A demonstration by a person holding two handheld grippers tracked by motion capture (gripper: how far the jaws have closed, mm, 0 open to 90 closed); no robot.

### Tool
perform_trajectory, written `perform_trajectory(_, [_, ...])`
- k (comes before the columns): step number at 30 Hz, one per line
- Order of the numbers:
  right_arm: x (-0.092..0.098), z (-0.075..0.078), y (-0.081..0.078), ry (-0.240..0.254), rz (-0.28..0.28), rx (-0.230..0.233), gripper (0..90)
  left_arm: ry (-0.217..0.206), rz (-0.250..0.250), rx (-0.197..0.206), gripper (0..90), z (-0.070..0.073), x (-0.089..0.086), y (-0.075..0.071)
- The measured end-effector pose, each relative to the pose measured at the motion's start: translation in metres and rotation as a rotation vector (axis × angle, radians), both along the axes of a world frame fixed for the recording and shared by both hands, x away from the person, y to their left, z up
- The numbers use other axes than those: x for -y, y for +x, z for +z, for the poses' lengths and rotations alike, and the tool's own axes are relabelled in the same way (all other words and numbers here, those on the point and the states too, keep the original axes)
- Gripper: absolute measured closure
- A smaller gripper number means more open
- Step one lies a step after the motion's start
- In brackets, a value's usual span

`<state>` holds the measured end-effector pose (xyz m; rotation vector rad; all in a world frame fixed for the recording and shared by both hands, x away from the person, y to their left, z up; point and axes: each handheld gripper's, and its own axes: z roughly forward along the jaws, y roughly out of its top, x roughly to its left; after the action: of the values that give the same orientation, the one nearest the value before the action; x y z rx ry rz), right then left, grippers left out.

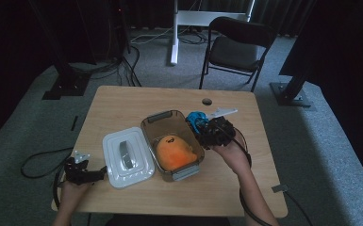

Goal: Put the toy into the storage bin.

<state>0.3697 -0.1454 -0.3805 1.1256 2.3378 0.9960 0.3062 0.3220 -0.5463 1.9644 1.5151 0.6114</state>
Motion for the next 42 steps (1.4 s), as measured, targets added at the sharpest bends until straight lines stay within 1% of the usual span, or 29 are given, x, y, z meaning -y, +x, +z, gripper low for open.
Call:
perform_trajectory(2, [-0.003, 0.000, 0.000, -0.001, 0.004, 0.003, 25.2, 0.000, 0.000, 0.000, 0.3, 0.000, 0.000, 0.000])
perform_trajectory(3, [-0.010, 0.002, 0.001, 0.000, 0.018, 0.005, 25.2, 0.000, 0.000, -0.001, 0.3, 0.000, 0.000, 0.000])
perform_trajectory(9, [-0.031, 0.003, 0.003, 0.004, 0.050, 0.000, 25.3, 0.000, 0.000, -0.002, 0.3, 0.000, 0.000, 0.000])
perform_trajectory(12, [-0.039, 0.003, 0.005, 0.024, 0.057, -0.004, 25.3, 0.000, 0.000, -0.001, 0.3, 0.000, 0.000, 0.000])
perform_trajectory(13, [-0.042, 0.003, 0.005, 0.028, 0.061, -0.007, 25.3, 0.000, 0.000, 0.000, 0.3, 0.000, 0.000, 0.000])
perform_trajectory(17, [-0.052, -0.002, 0.008, 0.018, 0.076, -0.021, 25.3, 0.001, -0.004, -0.001, 0.3, 0.000, 0.000, 0.000])
perform_trajectory(23, [-0.056, -0.014, 0.013, 0.025, 0.061, -0.054, 25.3, 0.002, -0.007, -0.002, 0.3, 0.000, 0.000, 0.000])
perform_trajectory(31, [-0.054, -0.023, 0.016, 0.037, 0.043, -0.083, 25.3, 0.002, -0.007, -0.002, 0.3, 0.000, 0.000, 0.000])
perform_trajectory(33, [-0.054, -0.022, 0.016, 0.044, 0.043, -0.082, 25.3, 0.002, -0.007, -0.002, 0.3, 0.000, 0.000, 0.000])
perform_trajectory(36, [-0.055, -0.022, 0.016, 0.038, 0.041, -0.080, 25.3, 0.002, -0.007, -0.002, 0.3, 0.000, 0.000, 0.000])
perform_trajectory(38, [-0.056, -0.022, 0.015, 0.038, 0.049, -0.083, 25.3, 0.002, -0.007, -0.002, 0.3, 0.000, 0.000, 0.000])
perform_trajectory(40, [-0.058, -0.023, 0.015, 0.028, 0.042, -0.078, 25.3, 0.002, -0.007, -0.002, 0.3, 0.000, 0.000, 0.000])
perform_trajectory(42, [-0.058, -0.023, 0.015, 0.034, 0.041, -0.080, 25.3, 0.002, -0.008, -0.002, 0.3, 0.000, 0.000, 0.000])
